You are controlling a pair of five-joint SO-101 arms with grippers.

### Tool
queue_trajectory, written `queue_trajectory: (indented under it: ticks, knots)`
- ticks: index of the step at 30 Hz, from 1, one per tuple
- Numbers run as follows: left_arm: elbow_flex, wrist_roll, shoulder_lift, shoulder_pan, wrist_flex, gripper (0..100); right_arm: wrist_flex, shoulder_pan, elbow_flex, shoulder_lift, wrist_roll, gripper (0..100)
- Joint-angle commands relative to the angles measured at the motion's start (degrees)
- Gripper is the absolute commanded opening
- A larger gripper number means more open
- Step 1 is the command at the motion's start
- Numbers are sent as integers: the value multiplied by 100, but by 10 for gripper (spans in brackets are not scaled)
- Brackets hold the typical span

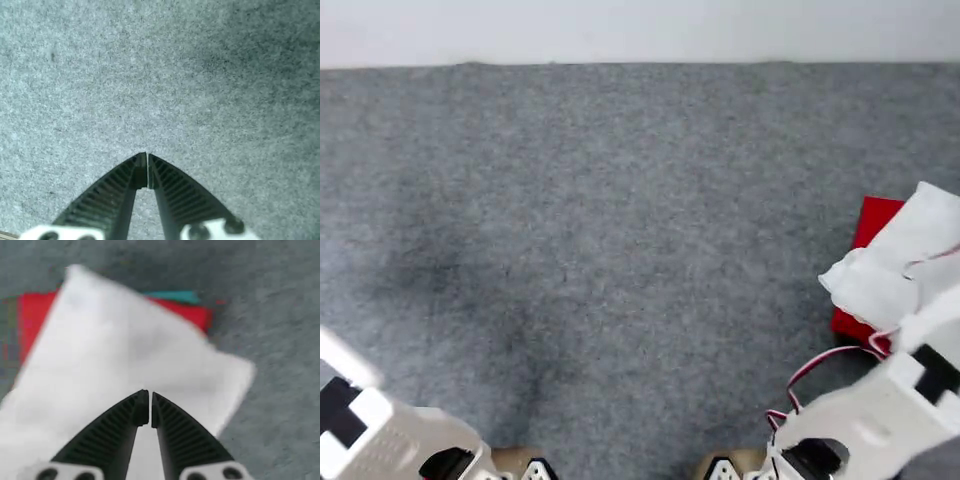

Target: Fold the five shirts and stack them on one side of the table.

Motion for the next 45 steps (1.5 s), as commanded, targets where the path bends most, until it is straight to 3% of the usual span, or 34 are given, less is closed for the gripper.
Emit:
queue_trajectory:
  ticks: [1, 5, 12, 18, 25, 29, 35, 45]
  knots:
    - [-22, -44, -360, 44, 114, 15, -488, 268, -264, 409, 440, 9]
    - [-22, -44, -360, 44, 114, 15, -338, 233, -308, 646, 545, 9]
    - [-4, -26, -756, 62, 123, 15, 532, -40, -308, -646, 527, 9]
    - [259, 141, -1829, 668, 123, 15, 1569, -541, -308, -1569, 316, 9]
    - [1358, 1081, -3613, 1714, 0, 15, 2167, -901, -264, -2448, -1512, 9]
    - [1991, 2523, -4536, 2497, -220, 15, 2176, -910, -264, -2791, -2189, 9]
    - [3231, 4105, -5776, 3569, -870, 15, 2185, -927, -97, -3327, -2365, 9]
    - [5851, 5037, -7877, 4615, -2822, 14, 2149, -2158, 2980, -5420, -2391, 9]
